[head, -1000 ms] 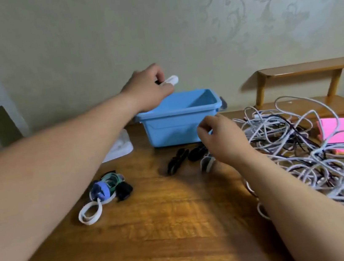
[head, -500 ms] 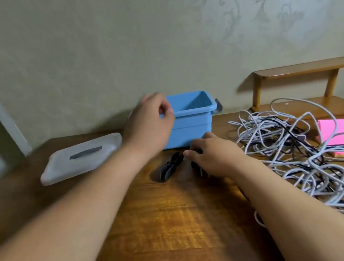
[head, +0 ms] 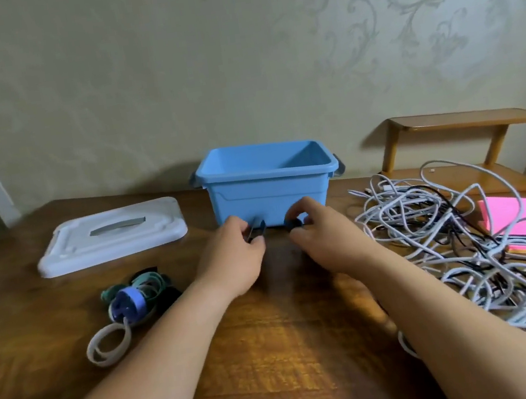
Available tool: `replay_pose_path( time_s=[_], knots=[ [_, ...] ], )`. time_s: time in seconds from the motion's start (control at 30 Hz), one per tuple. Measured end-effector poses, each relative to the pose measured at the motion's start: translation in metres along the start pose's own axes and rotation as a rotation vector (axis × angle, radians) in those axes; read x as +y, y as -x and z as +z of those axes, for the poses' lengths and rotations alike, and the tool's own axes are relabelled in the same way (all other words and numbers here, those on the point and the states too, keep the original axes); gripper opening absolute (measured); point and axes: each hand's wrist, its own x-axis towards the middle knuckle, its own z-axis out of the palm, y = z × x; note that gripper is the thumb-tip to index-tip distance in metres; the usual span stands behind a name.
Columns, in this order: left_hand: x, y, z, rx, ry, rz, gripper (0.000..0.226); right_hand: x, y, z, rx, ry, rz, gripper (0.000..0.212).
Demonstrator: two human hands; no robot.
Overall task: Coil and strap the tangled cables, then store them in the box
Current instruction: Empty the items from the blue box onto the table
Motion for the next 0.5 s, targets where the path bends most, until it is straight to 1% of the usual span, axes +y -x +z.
replay_pose_path(
  time_s=[0.07,0.1,0.13,0.17,0.2,0.23,0.27,0.37,0.4,0.5],
  knots=[
    [0.010,0.008,0.000,-0.062,0.523,-0.087,0.014,-0.006,0.000,0.006,0.019,-0.416,0.047,0.024],
    [0.017,0.013,0.000,-0.124,0.754,-0.135,0.013,-0.007,0.000,0.010,-0.009,-0.551,0.044,0.027],
    [0.022,0.017,0.001,-0.160,0.906,-0.170,0.015,-0.007,0.001,0.013,-0.060,-0.629,0.019,0.032],
    [0.026,0.020,0.000,-0.173,0.991,-0.193,0.017,-0.007,0.003,0.016,-0.115,-0.649,-0.022,0.042],
    [0.026,0.021,0.000,-0.174,1.026,-0.212,0.019,-0.007,0.005,0.018,-0.152,-0.627,-0.062,0.050],
    [0.025,0.022,0.000,-0.169,1.043,-0.229,0.022,-0.008,0.008,0.019,-0.163,-0.588,-0.093,0.054],
    [0.022,0.020,-0.001,-0.151,1.004,-0.231,0.024,-0.009,0.010,0.018,-0.158,-0.565,-0.115,0.054],
    [0.012,0.015,-0.002,-0.050,0.700,-0.170,0.032,-0.012,0.015,0.010,-0.164,-0.569,-0.164,0.052],
    [0.013,0.014,-0.003,-0.008,0.677,-0.170,0.036,-0.015,0.017,0.008,-0.152,-0.546,-0.183,0.052],
    [0.017,0.007,-0.008,0.105,0.777,-0.188,0.045,-0.039,0.020,-0.010,-0.002,-0.425,-0.310,0.054]
  ],
)
